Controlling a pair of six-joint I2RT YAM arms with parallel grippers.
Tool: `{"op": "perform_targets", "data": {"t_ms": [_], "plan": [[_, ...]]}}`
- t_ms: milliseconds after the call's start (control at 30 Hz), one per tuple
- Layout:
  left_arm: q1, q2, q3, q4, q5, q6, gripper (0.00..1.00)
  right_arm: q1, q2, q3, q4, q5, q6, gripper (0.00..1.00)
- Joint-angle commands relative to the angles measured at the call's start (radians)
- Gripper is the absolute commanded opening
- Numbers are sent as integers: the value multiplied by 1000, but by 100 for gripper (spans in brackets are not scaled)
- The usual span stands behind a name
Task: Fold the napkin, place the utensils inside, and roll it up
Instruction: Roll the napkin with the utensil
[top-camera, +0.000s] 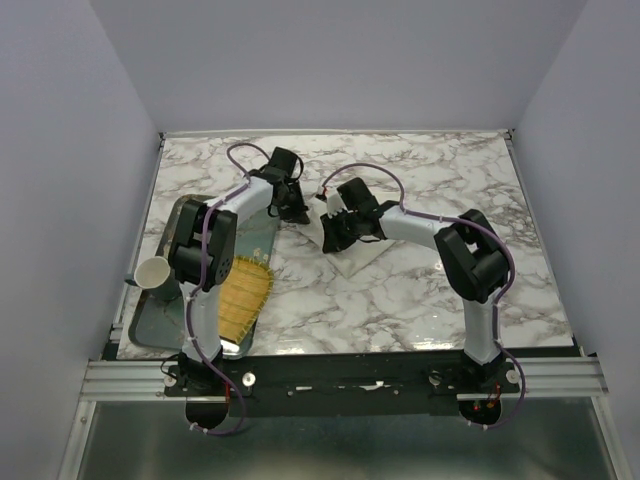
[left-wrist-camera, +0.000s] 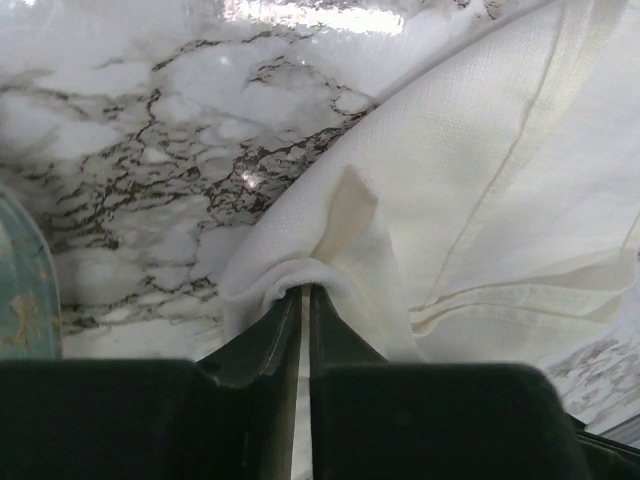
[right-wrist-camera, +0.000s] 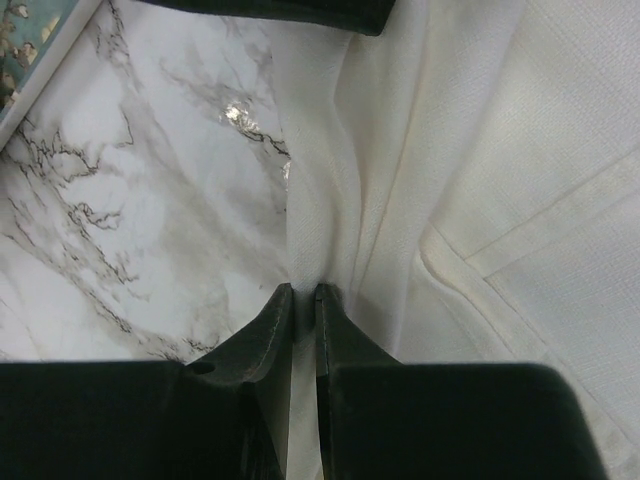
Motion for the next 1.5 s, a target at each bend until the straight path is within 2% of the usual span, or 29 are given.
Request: {"op": "perform_targets", "data": {"t_ms": [0, 33, 100, 133, 333, 533, 700, 833, 933, 1200, 1467], "plan": [[-7, -162, -14, -46, -109, 47, 35, 19, 145, -62, -178, -16, 3, 1], [-7, -182, -58, -44, -111, 45, 45, 18, 148, -59, -178, -33, 13, 1], [-9, -239, -108, -40, -111, 42, 50, 13, 157, -59, -175, -54, 20, 1], [-7, -259, -161, -37, -108, 39, 60, 7, 160, -61, -167, -77, 28, 1], [-65, -368, -319, -11, -88, 6, 64, -54, 162, -104, -123, -195, 59, 1], [-147, -371, -355, 48, -50, -59, 74, -108, 167, -111, -121, -298, 53, 1], [-144, -281, -341, 131, -54, -152, 69, -120, 171, -116, -118, -321, 43, 1], [-142, -244, -301, 106, -89, -183, 58, -120, 161, -125, -114, -304, 39, 1], [-133, -256, -336, 104, -128, -235, 54, -122, 167, -128, -111, -309, 31, 1], [-122, -178, -318, 63, -140, -324, 56, -122, 148, -144, -82, -300, 31, 1], [-133, -129, -274, 17, -261, -370, 55, -120, 141, -142, -83, -292, 27, 1]]}}
